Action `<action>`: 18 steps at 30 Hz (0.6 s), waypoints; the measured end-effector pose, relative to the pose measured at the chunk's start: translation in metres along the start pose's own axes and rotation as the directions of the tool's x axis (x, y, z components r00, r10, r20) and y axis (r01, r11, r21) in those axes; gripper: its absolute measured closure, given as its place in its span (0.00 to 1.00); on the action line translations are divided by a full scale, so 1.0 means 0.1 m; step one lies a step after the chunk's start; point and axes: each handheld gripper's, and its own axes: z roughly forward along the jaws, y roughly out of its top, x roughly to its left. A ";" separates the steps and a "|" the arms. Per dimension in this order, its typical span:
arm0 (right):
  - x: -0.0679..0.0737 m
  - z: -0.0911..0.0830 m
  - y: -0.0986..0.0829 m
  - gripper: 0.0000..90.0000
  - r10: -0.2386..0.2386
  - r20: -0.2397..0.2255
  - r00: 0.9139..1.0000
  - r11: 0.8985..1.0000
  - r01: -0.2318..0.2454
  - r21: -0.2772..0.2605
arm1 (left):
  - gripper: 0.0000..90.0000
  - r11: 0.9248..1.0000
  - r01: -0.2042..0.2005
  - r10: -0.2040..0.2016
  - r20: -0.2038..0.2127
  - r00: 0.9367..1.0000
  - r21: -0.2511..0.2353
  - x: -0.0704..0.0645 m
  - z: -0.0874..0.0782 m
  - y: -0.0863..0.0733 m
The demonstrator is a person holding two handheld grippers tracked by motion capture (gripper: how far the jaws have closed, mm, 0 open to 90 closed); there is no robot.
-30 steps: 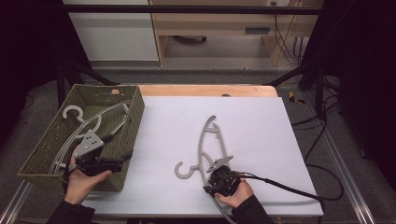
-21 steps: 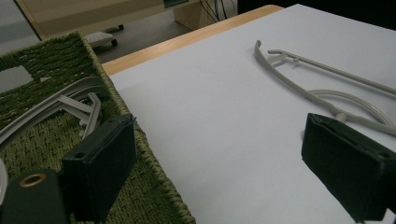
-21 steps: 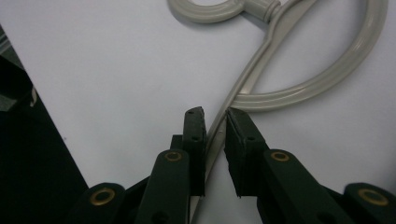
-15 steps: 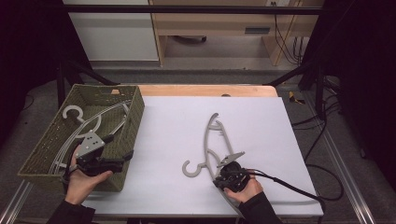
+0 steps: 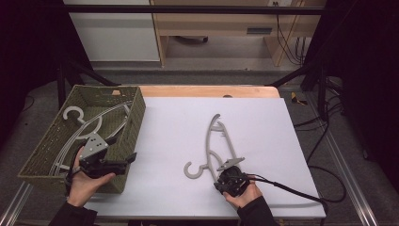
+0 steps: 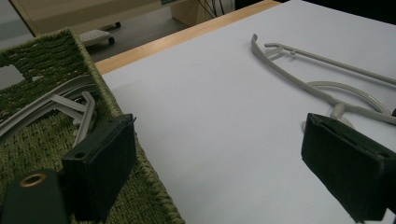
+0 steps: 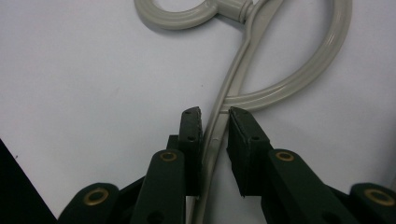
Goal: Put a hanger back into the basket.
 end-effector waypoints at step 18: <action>-0.08 -0.08 -0.09 0.78 -0.009 0.026 1.000 1.000 0.008 0.018 | 0.11 1.000 0.000 0.000 0.007 1.000 0.003 -0.01 0.01 0.00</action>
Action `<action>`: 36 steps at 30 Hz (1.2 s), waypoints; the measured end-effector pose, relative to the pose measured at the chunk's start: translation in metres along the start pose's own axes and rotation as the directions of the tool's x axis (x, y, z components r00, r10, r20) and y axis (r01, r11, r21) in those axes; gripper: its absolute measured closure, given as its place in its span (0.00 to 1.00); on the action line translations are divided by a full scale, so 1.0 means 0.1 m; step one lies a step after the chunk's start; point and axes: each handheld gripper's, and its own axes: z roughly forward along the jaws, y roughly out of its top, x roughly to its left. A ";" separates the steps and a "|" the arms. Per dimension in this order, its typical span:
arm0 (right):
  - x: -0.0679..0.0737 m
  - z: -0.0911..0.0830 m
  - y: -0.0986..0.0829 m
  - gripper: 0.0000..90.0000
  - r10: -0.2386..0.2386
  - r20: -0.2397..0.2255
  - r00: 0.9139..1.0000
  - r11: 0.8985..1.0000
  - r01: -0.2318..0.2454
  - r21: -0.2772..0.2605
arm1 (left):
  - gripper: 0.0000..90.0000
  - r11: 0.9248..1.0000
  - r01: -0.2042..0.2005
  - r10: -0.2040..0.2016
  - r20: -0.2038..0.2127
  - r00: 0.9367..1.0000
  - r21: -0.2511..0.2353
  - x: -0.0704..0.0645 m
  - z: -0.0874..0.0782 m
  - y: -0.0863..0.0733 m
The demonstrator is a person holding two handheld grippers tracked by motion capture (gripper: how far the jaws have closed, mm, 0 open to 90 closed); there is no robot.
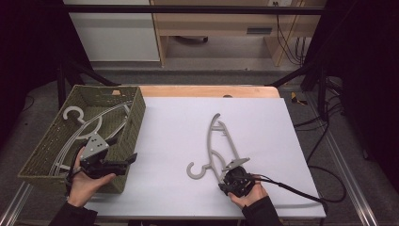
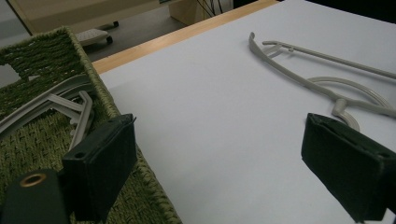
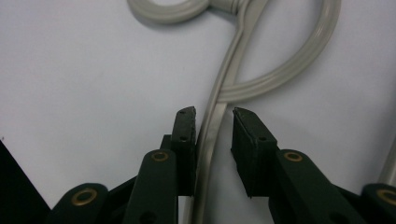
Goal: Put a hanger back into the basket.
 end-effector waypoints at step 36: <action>-0.16 -0.07 -0.18 0.82 -0.112 0.006 0.994 0.992 0.112 -0.053 | 0.11 1.000 -0.002 0.002 0.013 1.000 -0.011 -0.02 -0.03 0.03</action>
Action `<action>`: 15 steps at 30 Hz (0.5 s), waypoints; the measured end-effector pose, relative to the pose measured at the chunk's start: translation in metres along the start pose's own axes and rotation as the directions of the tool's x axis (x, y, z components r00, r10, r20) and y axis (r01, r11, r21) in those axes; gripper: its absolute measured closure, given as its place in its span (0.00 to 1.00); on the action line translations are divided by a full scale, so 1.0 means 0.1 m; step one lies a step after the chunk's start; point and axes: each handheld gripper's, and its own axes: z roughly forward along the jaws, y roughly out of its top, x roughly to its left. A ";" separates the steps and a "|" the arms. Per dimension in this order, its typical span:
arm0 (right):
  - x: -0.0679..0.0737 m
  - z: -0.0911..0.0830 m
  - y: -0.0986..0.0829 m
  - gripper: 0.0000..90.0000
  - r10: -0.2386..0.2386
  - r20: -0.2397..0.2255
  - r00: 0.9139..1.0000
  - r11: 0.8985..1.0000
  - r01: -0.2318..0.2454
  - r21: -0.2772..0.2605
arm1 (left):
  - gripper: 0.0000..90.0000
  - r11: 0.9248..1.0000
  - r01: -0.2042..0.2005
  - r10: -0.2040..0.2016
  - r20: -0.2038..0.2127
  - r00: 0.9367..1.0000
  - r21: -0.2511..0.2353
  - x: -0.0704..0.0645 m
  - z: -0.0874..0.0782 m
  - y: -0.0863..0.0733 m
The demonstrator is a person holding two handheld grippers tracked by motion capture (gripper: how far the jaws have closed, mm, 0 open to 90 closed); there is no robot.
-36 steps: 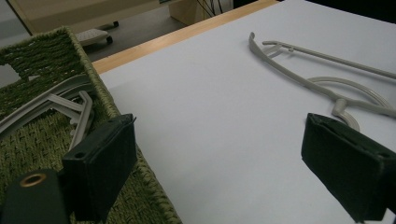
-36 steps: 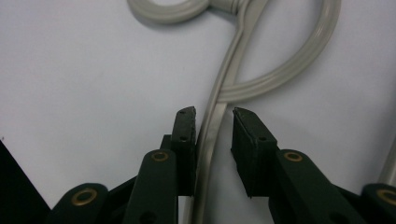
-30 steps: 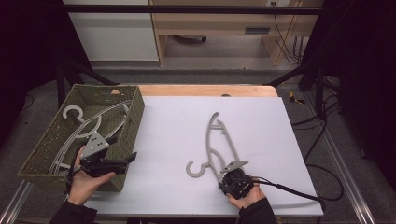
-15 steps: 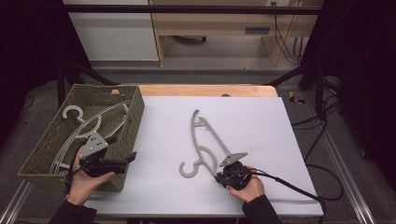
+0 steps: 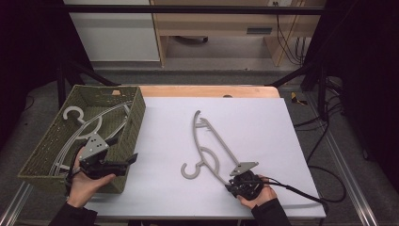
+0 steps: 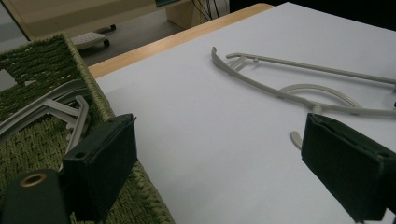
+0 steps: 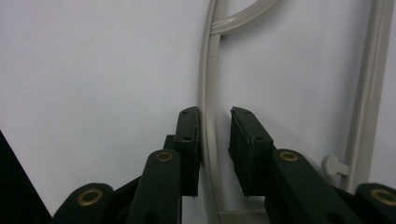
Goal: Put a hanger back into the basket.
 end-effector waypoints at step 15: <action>-0.15 0.00 0.09 0.92 0.034 -0.112 0.993 0.999 -0.030 0.038 | 0.11 1.000 -0.010 0.010 0.015 1.000 0.014 -0.03 0.04 0.00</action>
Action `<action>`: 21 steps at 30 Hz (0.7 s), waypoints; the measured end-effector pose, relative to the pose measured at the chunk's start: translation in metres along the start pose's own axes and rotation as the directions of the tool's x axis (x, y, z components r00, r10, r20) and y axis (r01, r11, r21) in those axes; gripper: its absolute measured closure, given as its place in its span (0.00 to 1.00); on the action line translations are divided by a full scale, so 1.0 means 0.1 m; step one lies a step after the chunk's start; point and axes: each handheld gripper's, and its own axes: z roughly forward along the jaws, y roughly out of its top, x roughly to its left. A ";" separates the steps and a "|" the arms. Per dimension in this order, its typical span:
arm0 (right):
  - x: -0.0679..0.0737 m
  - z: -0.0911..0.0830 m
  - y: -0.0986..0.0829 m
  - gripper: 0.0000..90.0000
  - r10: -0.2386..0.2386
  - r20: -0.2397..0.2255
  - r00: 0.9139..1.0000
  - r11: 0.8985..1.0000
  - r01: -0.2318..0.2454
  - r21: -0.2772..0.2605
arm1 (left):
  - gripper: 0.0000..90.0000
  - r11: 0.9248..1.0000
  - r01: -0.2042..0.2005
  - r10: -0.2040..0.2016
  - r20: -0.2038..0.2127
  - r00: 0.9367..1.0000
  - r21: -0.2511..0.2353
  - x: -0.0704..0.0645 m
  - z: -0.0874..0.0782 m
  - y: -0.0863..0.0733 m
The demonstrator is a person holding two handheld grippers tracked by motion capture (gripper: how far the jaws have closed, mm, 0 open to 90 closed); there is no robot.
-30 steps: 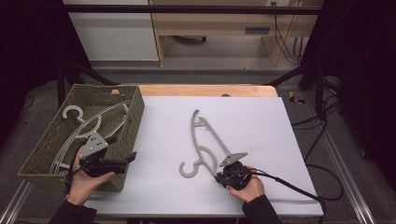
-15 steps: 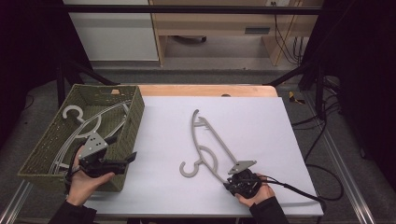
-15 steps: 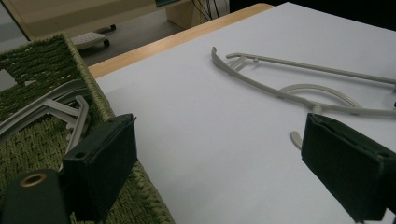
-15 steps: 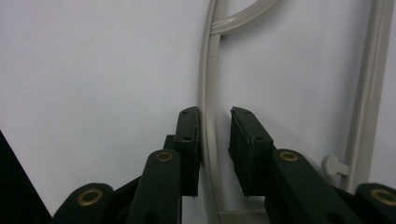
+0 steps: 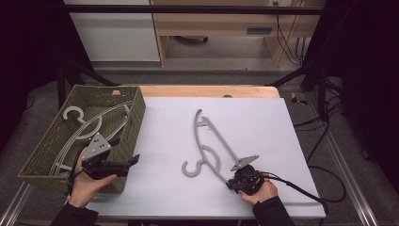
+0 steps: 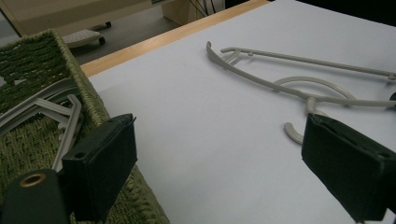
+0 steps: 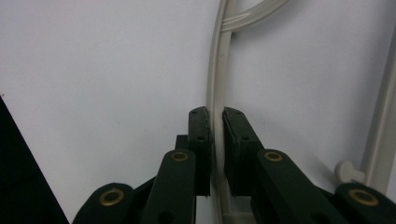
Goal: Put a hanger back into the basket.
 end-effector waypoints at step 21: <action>-0.04 -0.45 0.31 0.92 -0.090 -0.217 0.972 0.982 0.050 -0.185 | 0.10 0.998 -0.069 0.069 0.013 0.998 0.005 -0.07 -0.01 0.06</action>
